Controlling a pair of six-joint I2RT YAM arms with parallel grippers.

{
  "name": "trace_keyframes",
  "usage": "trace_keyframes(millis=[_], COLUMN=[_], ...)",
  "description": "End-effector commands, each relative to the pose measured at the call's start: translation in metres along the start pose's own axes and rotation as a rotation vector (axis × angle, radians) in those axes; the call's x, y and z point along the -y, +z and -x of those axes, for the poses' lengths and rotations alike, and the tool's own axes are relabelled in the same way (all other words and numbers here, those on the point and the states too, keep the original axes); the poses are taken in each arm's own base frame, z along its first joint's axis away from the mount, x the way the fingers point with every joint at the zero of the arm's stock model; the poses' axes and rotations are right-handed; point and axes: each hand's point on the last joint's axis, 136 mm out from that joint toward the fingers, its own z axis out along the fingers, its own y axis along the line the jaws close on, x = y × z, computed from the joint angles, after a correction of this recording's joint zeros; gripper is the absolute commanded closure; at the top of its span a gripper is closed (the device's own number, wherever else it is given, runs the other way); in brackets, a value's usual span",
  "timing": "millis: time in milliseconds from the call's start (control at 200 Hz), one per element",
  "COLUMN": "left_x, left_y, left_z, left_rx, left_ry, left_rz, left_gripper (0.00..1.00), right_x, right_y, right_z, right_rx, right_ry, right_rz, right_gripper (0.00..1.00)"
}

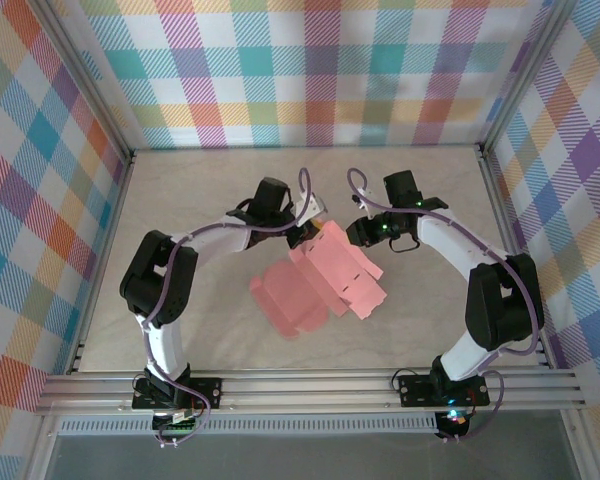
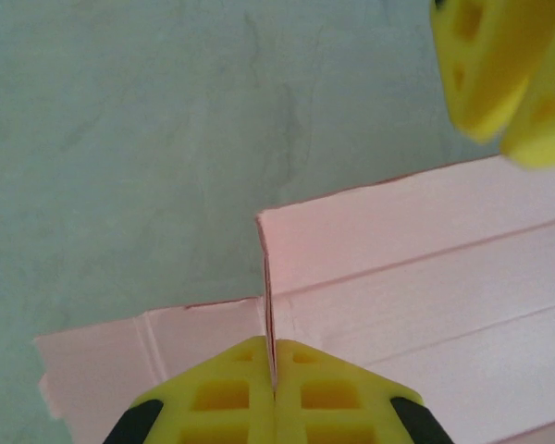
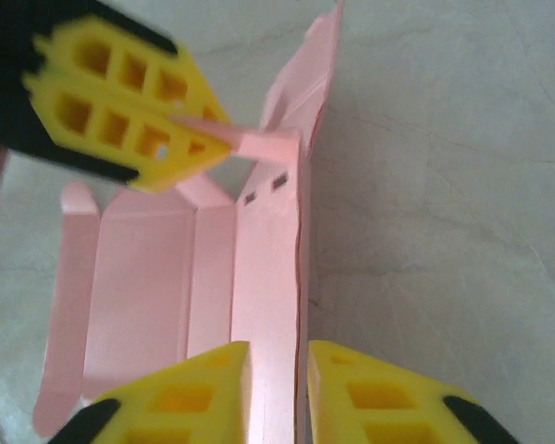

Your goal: Fold the paper box

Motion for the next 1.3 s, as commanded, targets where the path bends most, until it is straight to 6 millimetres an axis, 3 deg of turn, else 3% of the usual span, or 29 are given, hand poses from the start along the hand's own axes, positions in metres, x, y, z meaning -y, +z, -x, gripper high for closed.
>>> trace_keyframes(millis=[0,130,435,790,1295], left_x=[-0.006,-0.005,0.001,0.000,-0.001], left_y=[-0.013,-0.015,-0.018,-0.015,-0.011], left_z=[0.030,0.025,0.010,-0.003,-0.009], left_rx=[0.165,0.235,0.333,0.369,0.361], left_ry=[0.011,-0.007,-0.024,-0.065,-0.084], left_rz=[0.097,0.174,0.299,0.325,0.325], left_gripper=[1.00,1.00,1.00,1.00,1.00], right_x=[-0.013,-0.013,-0.010,-0.012,-0.002], right_y=[-0.013,-0.015,-0.013,0.007,0.012], right_z=[0.019,0.019,0.011,-0.014,-0.018], right_rx=[0.079,0.088,0.040,-0.058,-0.059], right_ry=[-0.050,-0.050,-0.065,-0.298,-0.329], right_rz=[0.017,0.013,0.003,-0.107,-0.184], right_gripper=[0.68,0.57,0.56,0.69,0.84])
